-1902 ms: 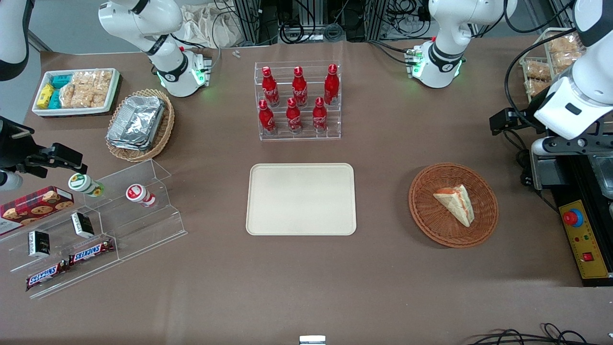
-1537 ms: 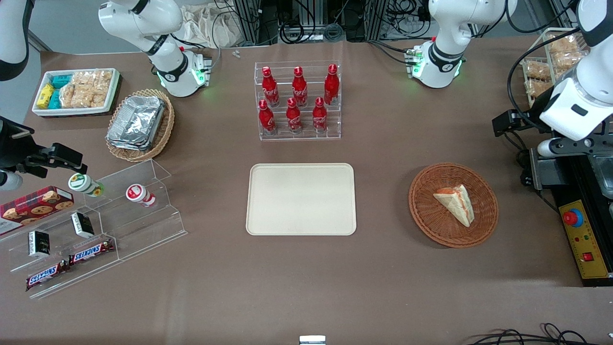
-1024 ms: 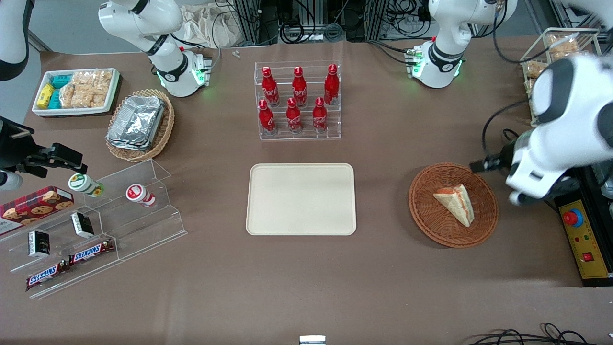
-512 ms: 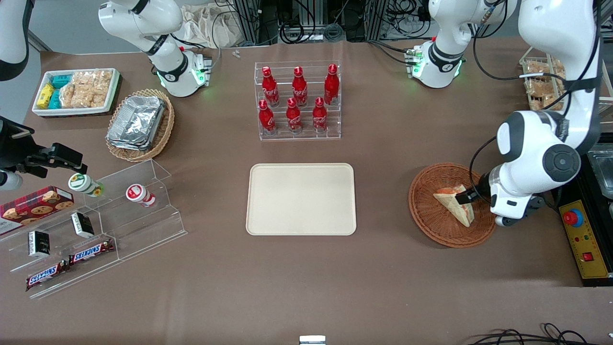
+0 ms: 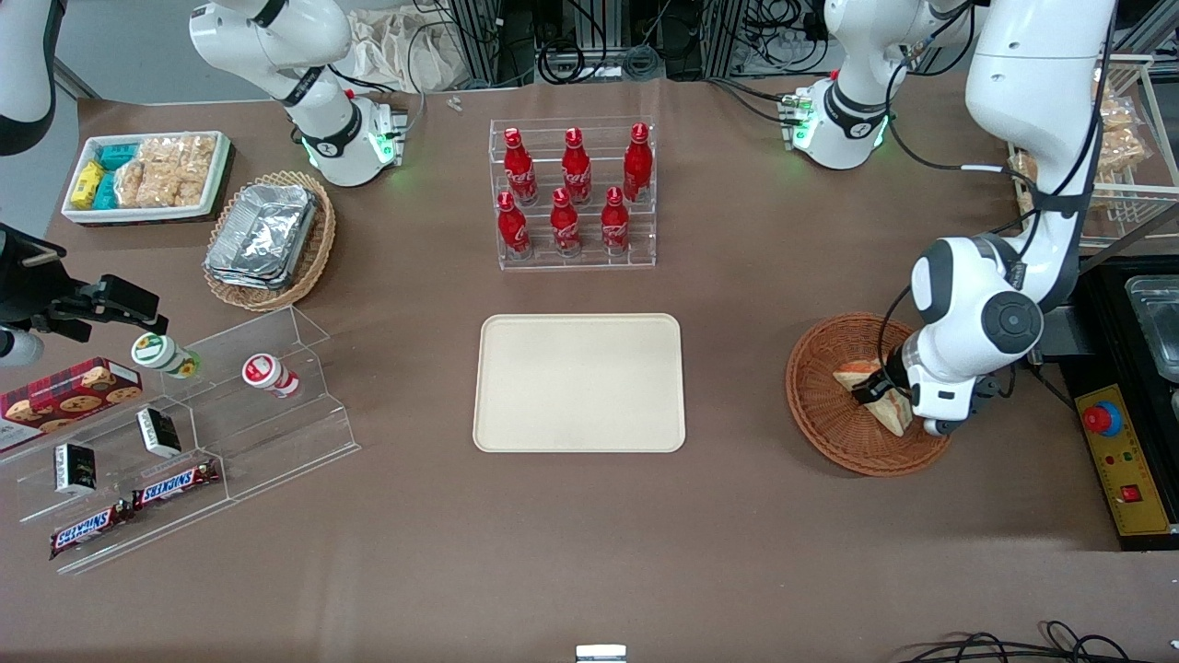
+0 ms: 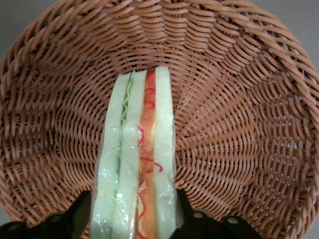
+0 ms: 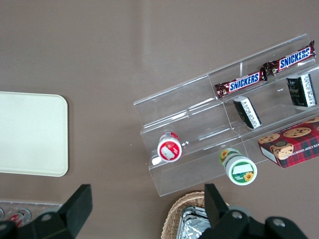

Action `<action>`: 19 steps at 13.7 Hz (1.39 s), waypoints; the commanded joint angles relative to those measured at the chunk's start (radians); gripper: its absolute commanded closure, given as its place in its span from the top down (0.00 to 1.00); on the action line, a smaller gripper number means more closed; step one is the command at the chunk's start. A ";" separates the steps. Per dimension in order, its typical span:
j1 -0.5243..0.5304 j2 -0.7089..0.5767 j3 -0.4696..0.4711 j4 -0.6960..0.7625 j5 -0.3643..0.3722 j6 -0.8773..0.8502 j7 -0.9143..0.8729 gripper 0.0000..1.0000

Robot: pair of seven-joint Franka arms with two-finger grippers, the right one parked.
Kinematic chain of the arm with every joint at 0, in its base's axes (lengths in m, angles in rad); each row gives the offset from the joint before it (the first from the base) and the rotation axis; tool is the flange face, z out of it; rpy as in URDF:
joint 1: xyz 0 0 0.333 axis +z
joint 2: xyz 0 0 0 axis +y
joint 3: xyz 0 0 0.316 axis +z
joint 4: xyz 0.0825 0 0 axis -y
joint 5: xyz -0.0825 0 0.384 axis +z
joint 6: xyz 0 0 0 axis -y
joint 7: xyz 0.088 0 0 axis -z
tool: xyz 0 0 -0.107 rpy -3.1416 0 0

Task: Place sandwich from basket to tray
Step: 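Close the left gripper on the sandwich and lift it, then carry the sandwich with the left gripper over the white tray and lower it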

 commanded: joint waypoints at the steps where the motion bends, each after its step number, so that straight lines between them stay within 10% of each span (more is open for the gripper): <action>1: -0.002 -0.061 0.000 0.002 -0.001 -0.034 0.009 0.00; 9: -0.003 -0.279 -0.139 0.212 -0.094 -0.628 0.362 0.00; 16: -0.013 -0.166 -0.496 0.212 -0.107 -0.348 0.216 0.00; 19: -0.106 -0.006 -0.506 0.215 0.032 -0.142 0.072 0.00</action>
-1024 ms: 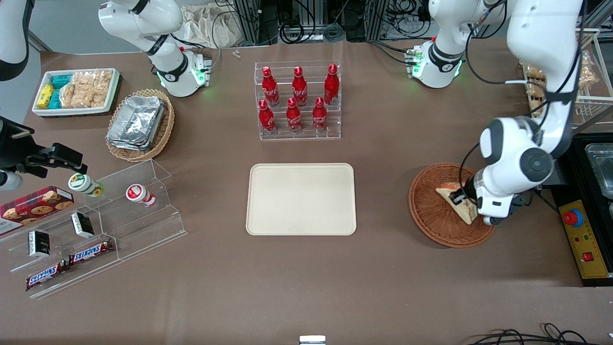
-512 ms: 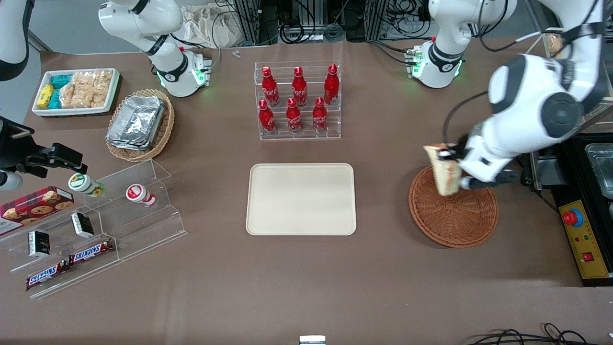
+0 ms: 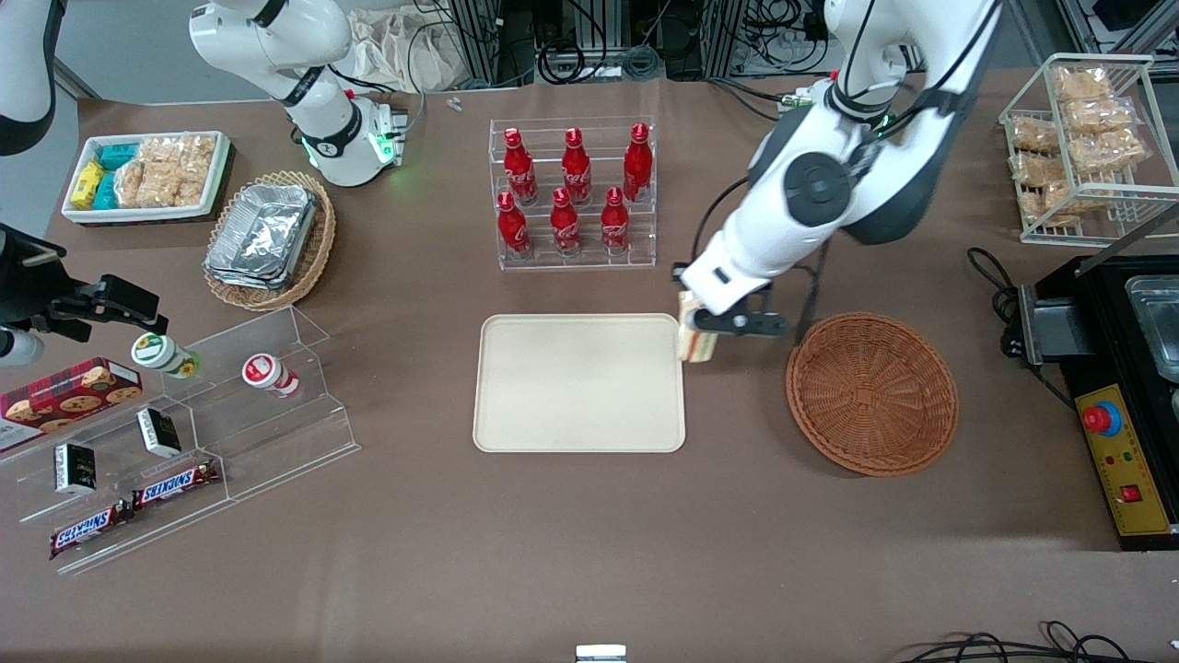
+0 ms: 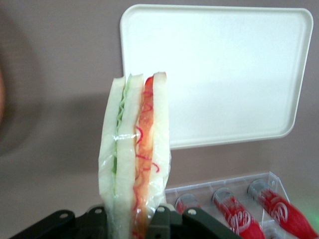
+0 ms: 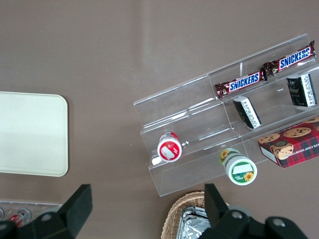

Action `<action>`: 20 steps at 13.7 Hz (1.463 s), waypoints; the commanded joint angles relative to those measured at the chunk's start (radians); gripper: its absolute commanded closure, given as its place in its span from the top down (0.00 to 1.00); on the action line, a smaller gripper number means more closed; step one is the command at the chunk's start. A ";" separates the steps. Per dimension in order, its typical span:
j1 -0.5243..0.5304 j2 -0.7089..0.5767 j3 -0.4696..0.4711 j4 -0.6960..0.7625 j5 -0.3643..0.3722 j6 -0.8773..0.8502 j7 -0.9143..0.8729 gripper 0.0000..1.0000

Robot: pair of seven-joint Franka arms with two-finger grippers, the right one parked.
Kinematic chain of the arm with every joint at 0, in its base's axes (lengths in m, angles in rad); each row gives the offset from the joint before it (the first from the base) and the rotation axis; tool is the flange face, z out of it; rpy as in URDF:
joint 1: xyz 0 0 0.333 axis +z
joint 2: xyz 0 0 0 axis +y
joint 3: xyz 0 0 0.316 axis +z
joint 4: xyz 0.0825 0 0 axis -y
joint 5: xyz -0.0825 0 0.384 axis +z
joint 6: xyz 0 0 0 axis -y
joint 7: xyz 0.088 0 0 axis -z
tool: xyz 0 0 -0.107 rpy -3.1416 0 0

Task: Place sandwich from basket to tray
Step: 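Carry the sandwich with the left gripper over the white tray and lower it, then open the left gripper to release the sandwich onto the tray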

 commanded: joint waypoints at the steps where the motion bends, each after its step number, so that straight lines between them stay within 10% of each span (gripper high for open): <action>1: -0.058 0.177 -0.002 0.026 0.143 0.184 -0.132 0.00; 5: -0.091 0.377 0.002 0.142 0.337 0.257 -0.220 0.04; 9: -0.089 0.391 0.004 0.178 0.349 0.247 -0.277 1.00; 20: 0.075 0.092 -0.004 0.412 0.219 -0.373 -0.224 1.00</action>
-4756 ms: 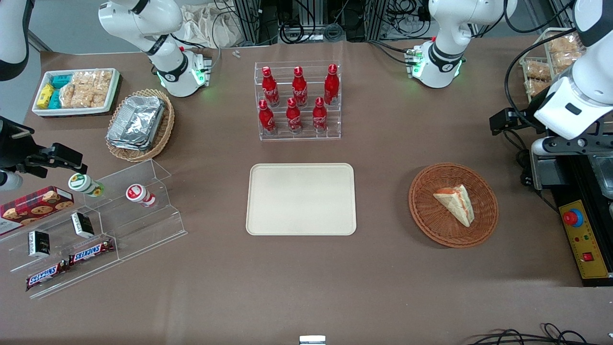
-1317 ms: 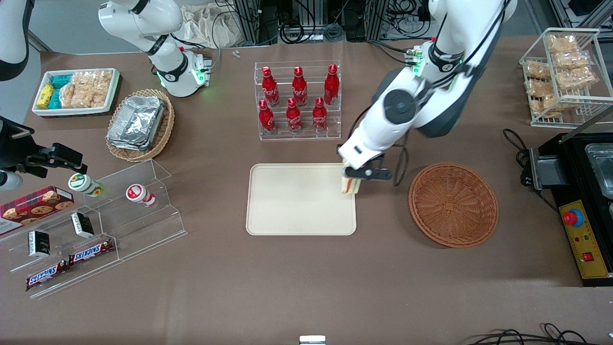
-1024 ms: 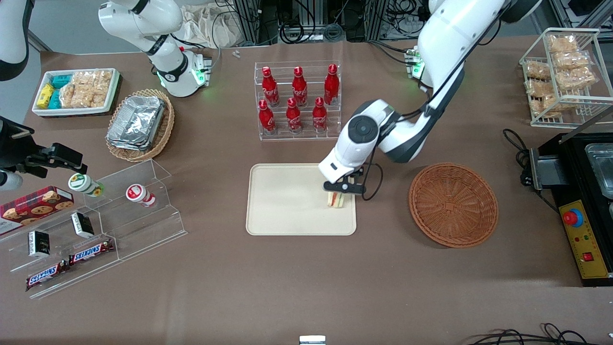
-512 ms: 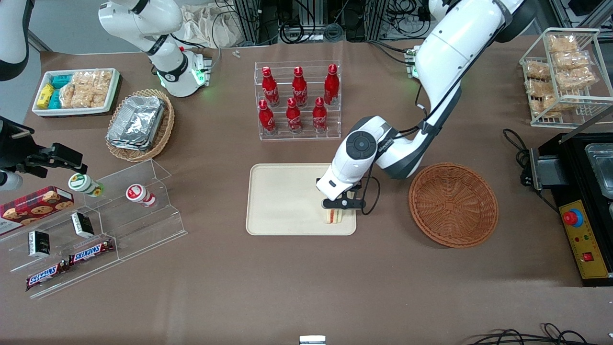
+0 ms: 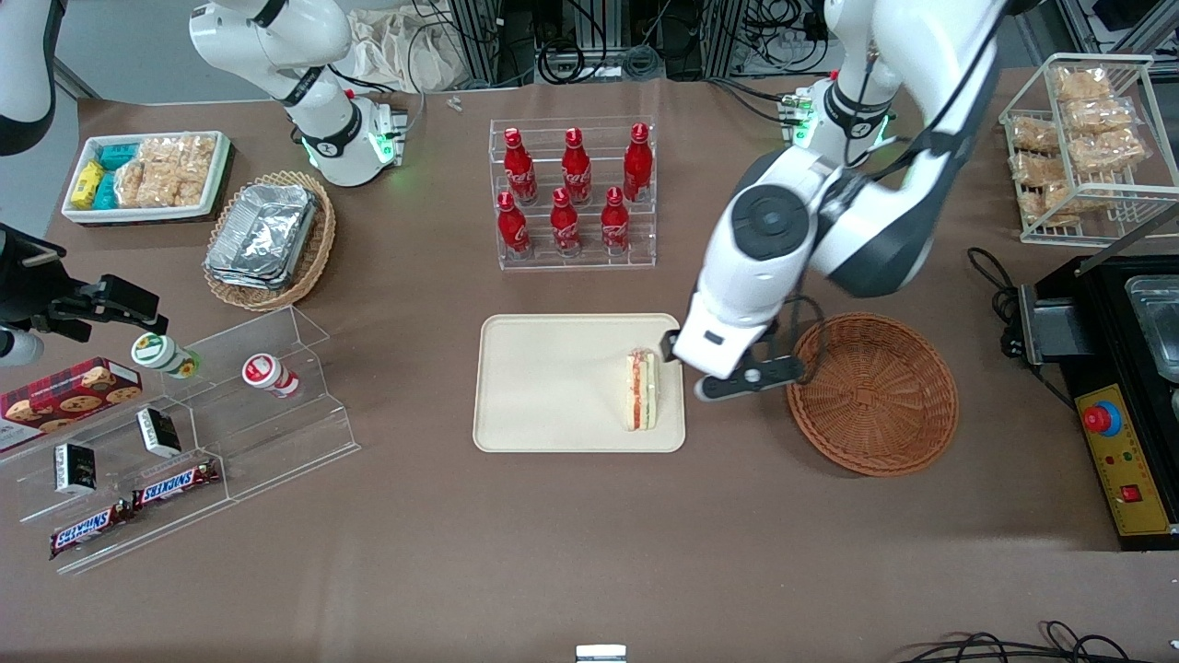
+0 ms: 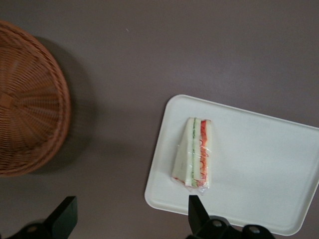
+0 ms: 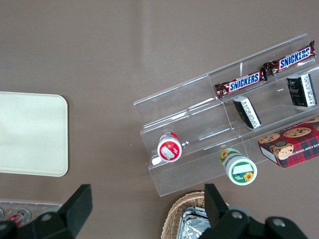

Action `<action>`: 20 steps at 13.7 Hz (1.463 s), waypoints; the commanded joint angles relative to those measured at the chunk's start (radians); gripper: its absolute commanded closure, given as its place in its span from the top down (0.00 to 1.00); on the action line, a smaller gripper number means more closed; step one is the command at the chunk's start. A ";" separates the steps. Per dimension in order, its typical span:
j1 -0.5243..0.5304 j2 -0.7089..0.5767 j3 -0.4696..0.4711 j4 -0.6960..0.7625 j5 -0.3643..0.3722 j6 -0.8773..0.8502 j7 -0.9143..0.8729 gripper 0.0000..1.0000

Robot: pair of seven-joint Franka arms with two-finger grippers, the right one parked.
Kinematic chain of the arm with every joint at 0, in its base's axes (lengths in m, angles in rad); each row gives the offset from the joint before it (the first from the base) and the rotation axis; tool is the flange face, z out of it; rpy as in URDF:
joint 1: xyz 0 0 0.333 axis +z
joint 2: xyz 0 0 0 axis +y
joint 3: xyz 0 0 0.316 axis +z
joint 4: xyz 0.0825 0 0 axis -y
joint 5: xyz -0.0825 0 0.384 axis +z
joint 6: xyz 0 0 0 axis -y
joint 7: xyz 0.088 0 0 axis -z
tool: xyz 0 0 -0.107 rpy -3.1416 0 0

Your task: Place sandwich from basket to tray

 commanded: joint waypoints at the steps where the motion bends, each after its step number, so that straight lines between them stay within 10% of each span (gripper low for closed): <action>1: 0.087 -0.093 -0.003 0.010 -0.107 -0.152 0.188 1.00; 6: 0.210 -0.247 0.048 0.010 -0.129 -0.410 0.441 1.00; 13: 0.075 -0.471 0.457 -0.097 -0.159 -0.528 0.819 1.00; 20: 0.073 -0.444 0.464 -0.053 -0.158 -0.528 0.839 1.00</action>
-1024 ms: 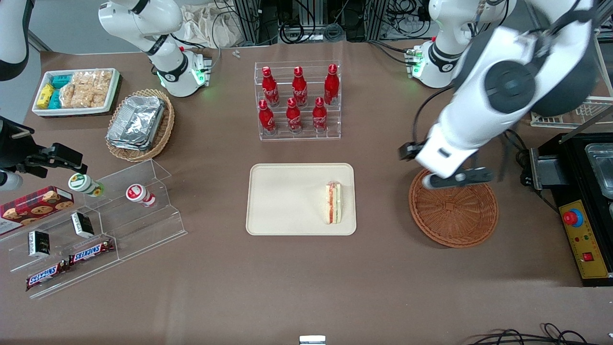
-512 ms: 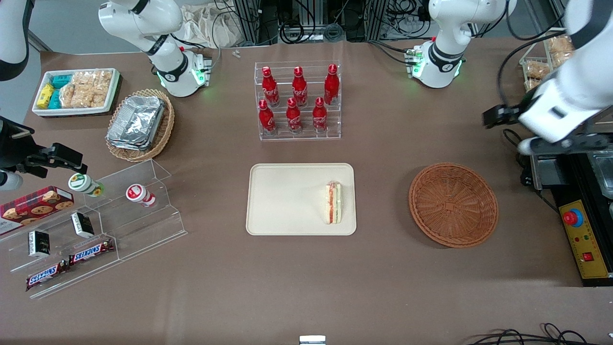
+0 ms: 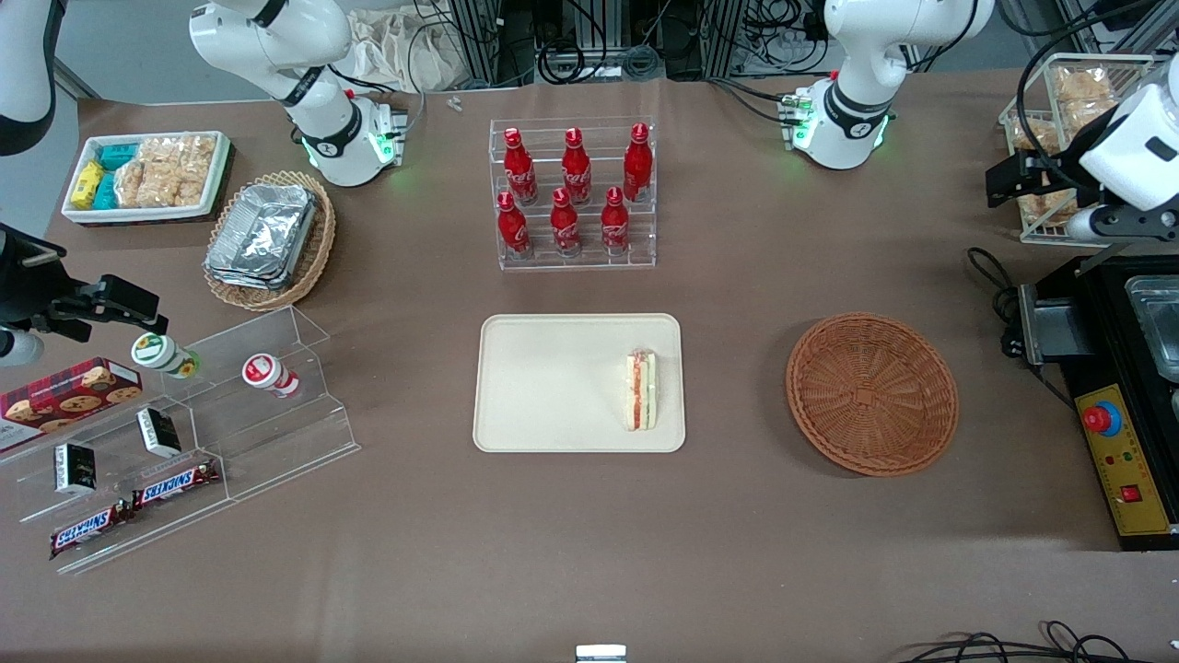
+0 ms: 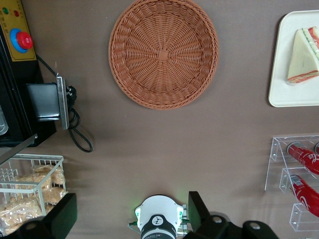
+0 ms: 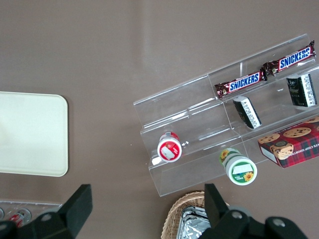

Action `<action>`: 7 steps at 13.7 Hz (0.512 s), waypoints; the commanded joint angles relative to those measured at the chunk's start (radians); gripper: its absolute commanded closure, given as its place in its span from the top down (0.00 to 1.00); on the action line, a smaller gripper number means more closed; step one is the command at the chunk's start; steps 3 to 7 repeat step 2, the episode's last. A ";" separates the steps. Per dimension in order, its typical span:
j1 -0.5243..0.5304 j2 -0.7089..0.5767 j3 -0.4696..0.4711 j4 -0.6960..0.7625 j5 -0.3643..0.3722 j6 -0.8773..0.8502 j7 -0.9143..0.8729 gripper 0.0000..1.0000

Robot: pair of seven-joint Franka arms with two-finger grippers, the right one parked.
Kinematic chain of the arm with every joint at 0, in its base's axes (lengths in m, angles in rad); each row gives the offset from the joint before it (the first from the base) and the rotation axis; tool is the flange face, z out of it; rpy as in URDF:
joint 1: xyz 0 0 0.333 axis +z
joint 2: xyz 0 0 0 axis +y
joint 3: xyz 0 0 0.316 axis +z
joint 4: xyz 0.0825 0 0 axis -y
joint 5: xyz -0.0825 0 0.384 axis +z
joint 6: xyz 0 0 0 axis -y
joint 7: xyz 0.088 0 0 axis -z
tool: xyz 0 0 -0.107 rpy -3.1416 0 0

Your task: Place sandwich from basket to tray

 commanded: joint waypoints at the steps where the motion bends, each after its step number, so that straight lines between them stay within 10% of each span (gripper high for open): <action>1: -0.006 0.012 0.002 0.022 -0.009 -0.003 0.005 1.00; 7: -0.006 0.015 0.002 0.022 -0.009 -0.003 -0.001 1.00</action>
